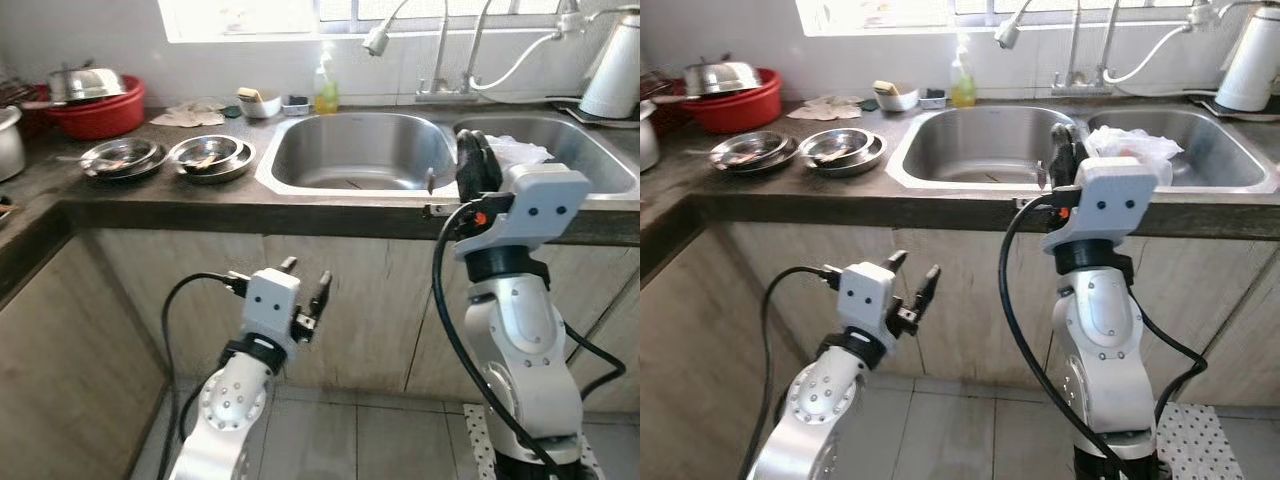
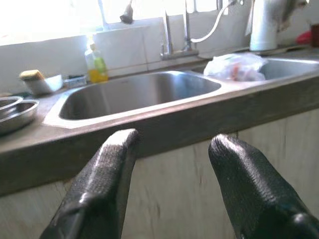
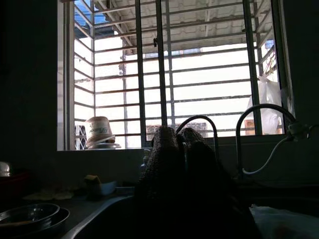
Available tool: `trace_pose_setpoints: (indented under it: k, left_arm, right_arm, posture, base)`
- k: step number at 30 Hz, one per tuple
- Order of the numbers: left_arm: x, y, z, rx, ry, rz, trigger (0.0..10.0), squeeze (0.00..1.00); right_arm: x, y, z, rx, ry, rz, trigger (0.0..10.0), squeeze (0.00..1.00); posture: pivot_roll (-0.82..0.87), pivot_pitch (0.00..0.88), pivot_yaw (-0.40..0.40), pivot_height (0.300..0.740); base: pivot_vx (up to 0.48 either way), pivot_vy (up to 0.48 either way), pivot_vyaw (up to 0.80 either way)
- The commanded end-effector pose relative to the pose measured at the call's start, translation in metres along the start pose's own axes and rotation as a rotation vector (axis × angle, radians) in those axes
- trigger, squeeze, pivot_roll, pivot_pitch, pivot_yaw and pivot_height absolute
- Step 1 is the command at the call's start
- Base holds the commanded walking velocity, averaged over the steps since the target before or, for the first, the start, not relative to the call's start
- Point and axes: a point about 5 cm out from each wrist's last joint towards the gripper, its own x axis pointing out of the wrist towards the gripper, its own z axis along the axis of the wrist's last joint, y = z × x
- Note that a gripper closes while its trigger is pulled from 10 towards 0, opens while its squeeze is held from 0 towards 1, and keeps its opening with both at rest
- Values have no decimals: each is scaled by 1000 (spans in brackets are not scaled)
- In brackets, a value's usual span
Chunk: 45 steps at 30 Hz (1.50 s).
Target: Kitchen organization
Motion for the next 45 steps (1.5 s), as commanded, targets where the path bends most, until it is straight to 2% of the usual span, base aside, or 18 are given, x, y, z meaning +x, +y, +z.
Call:
trace_pose_setpoints:
  k: [1,10,23,25,27,32,37,45]
  left_arm:
    - [3,-7,3,-5,-4,-25,10000,0]
    - [1,-9,2,0,1,-31,10000,0]
    - [2,-10,2,-3,1,-39,10000,0]
    - [2,-10,2,-4,2,-38,10000,0]
    - [2,-11,1,-4,4,-38,10000,0]
    - [1,-11,0,2,6,-35,10000,0]
    - [1,-12,2,-21,-28,-36,10000,0]
    - [-1,-11,-2,-18,17,-31,10000,0]
  right_arm:
    - [1,-3,-2,-3,9,-5,10000,0]
    - [1,-2,-4,9,22,1,10000,0]
    - [17,8,3,63,-23,70,10000,0]
    - [18,10,0,65,3,88,10000,0]
    - [17,13,-15,32,85,112,10000,0]
    - [15,15,-23,44,146,127,10000,0]
    - [18,11,-32,39,206,119,10000,0]
    - [23,6,-44,13,299,134,10000,0]
  posture:
    - [-1,0,12,740]
    - [2,0,10,740]
    - [0,0,11,740]
    - [0,0,11,740]
    - [3,0,9,740]
    - [7,0,4,740]
    - [5,0,3,740]
    - [4,0,1,740]
  base:
    - [480,0,0]
    - [480,0,0]
    - [480,0,0]
    - [480,0,0]
    - [480,0,0]
    - [480,0,0]
    - [480,0,0]
    - [178,0,0]
